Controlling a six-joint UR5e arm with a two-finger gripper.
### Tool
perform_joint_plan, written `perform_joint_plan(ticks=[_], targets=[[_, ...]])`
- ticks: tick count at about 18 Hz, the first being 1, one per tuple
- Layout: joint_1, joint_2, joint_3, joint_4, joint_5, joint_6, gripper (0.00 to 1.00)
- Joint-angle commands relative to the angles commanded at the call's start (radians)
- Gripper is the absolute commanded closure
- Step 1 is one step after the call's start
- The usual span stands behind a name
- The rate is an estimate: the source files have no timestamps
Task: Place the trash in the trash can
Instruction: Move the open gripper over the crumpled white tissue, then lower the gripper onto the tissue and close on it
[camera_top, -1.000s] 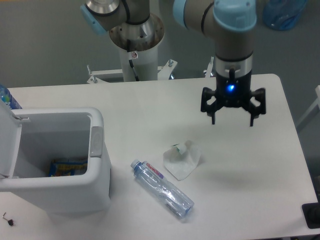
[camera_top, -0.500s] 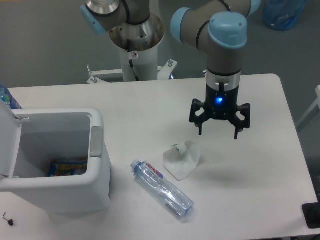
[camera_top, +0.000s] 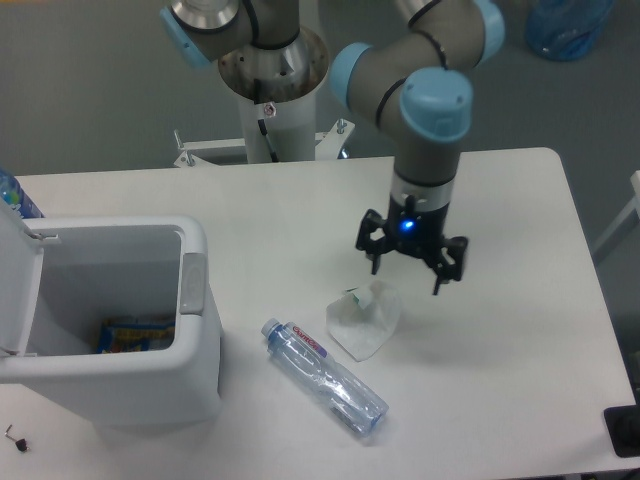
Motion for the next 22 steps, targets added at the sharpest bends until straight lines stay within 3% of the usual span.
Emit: perform_joint_plan(ticks=[10, 17, 18, 22], targets=[[-0.046, -0.058, -0.005, 0.003, -0.002, -0.011, 0.0], [-0.058, -0.065, -0.019, 0.002, 0.032, -0.011, 0.0], [-0.058, -0.065, -0.019, 0.002, 0.037, -0.011, 0.05], [-0.058, -0.066, -0.017, 0.003, 0.057, -0.012, 0.45]])
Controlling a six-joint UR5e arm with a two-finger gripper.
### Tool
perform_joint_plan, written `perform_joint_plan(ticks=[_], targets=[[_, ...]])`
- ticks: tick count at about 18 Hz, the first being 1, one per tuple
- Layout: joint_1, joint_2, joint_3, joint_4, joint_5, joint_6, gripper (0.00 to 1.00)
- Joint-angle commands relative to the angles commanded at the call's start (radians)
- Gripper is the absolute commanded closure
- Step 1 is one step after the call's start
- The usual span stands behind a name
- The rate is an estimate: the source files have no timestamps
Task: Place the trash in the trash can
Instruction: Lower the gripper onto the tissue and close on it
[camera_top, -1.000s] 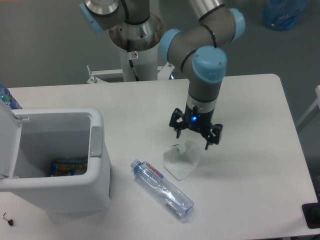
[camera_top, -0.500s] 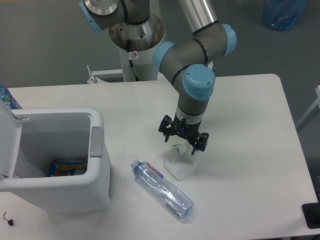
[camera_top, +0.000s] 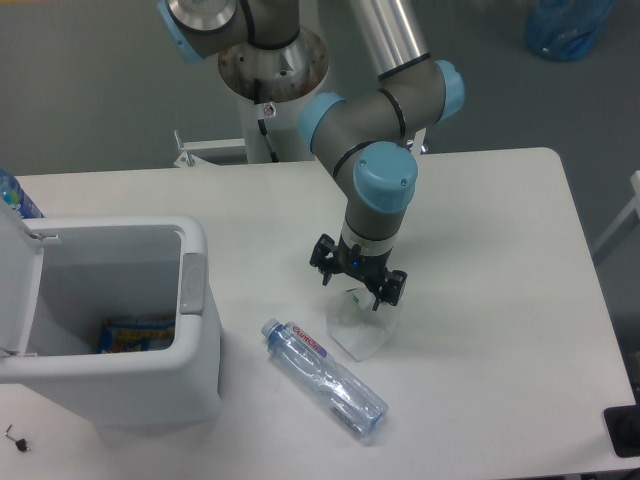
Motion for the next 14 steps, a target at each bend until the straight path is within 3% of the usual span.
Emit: perform_joint_plan(ticks=[3, 8, 14], targets=[[0.0, 0.0, 0.003, 0.0, 0.006, -0.008, 0.69], [0.0, -0.005, 0.011, 0.002, 0.005, -0.017, 0.96], [0.0, 0.0, 0.032, 0.002, 0.005, -0.009, 1.0]])
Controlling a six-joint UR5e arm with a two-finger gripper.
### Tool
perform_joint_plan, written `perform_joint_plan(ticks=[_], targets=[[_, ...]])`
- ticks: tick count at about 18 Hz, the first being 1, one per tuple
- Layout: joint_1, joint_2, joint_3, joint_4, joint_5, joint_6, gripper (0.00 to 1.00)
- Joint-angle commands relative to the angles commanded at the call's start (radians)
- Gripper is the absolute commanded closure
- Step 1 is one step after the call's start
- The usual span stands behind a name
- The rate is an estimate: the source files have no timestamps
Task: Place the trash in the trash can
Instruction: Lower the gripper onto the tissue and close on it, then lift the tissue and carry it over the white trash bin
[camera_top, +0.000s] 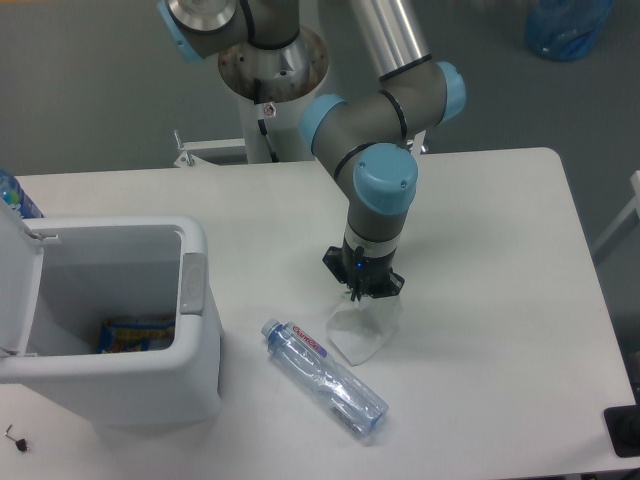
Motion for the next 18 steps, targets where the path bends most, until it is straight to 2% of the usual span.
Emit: perform_joint_plan(ticks=[3, 5, 8, 11, 13, 16, 18], targets=[[0.018, 0.015, 0.043, -0.011, -0.005, 0.006, 1.0], [0.044, 0.055, 0.084, -0.014, -0.014, 0.003, 1.0], [0.092, 0.101, 0.12, -0.021, -0.145, -0.035, 1.0], [0.127, 0.15, 0.133, -0.018, -0.3, -0.161, 1.0], [0.138, 0.172, 0.167, -0.018, -0.372, -0.259, 1.0], [0.129, 0.198, 0.225, -0.018, -0.435, -0.437, 1.0], [0.114, 0.235, 0.258, -0.015, -0.445, -0.561, 1.0]])
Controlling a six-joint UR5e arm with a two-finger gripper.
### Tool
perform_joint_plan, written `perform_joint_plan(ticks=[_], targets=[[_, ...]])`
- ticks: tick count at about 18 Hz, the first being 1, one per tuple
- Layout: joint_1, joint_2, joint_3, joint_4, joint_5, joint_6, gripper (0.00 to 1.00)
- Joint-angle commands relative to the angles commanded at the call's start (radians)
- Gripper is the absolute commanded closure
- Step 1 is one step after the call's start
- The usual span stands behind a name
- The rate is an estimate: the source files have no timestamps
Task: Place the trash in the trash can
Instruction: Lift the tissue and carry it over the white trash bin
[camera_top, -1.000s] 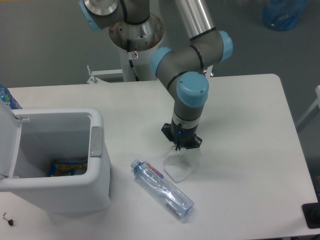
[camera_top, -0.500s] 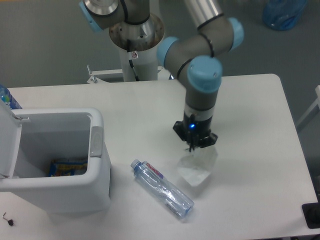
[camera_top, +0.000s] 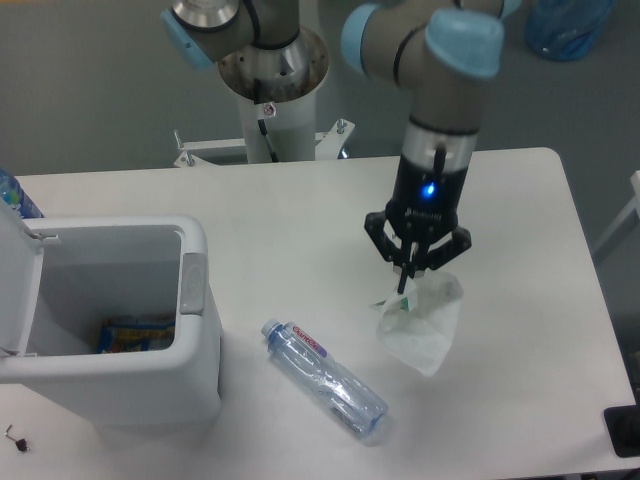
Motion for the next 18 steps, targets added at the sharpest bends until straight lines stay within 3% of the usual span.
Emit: perform_joint_plan(ticks=[4, 10, 18], targets=[[-0.078, 0.054, 0.049, 0.003, -0.003, -0.192, 1.0], [-0.201, 0.132, 0.026, 0.002, -0.011, -0.294, 1.0], [-0.38, 0.091, -0.011, 0.006, -0.009, -0.298, 0.99]])
